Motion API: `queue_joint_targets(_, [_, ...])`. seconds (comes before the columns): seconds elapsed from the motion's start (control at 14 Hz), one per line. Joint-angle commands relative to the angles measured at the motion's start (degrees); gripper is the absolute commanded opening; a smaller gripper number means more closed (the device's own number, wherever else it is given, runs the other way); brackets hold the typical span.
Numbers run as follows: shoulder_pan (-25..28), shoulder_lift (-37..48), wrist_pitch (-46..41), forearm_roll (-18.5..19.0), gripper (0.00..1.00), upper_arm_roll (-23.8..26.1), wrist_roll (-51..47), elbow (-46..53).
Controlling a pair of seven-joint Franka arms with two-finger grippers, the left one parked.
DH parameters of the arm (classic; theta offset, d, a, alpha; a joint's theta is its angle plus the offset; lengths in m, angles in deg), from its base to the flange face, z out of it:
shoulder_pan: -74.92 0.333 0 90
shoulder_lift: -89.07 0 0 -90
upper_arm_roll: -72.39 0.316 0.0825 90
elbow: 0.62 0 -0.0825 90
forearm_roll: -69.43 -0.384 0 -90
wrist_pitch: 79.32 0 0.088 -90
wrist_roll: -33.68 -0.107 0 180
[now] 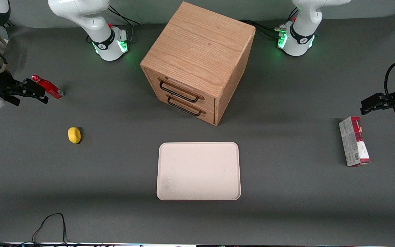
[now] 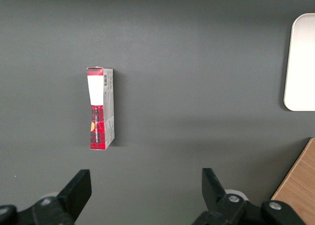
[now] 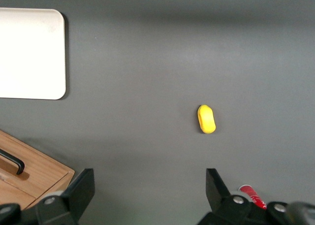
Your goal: Place coke bottle on tray
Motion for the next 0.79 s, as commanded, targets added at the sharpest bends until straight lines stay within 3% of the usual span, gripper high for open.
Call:
queue_joint_targets(0.0, [-1.1, -1.0, 0.2, -1.4, 1.0, 0.7, -1.0, 1.5])
queue_joint_targets(0.29, [-1.3, -0.2, -0.9, -0.9, 1.0, 0.3, -1.1, -0.8])
queue_joint_targets(0.5, [-2.4, 5.3, -2.7, -0.6, 1.0, -5.1, 4.0, -11.0])
queue_joint_targets(0.71, [-2.5, 13.3, 7.7, 5.7, 1.0, -9.5, 8.1, -27.2])
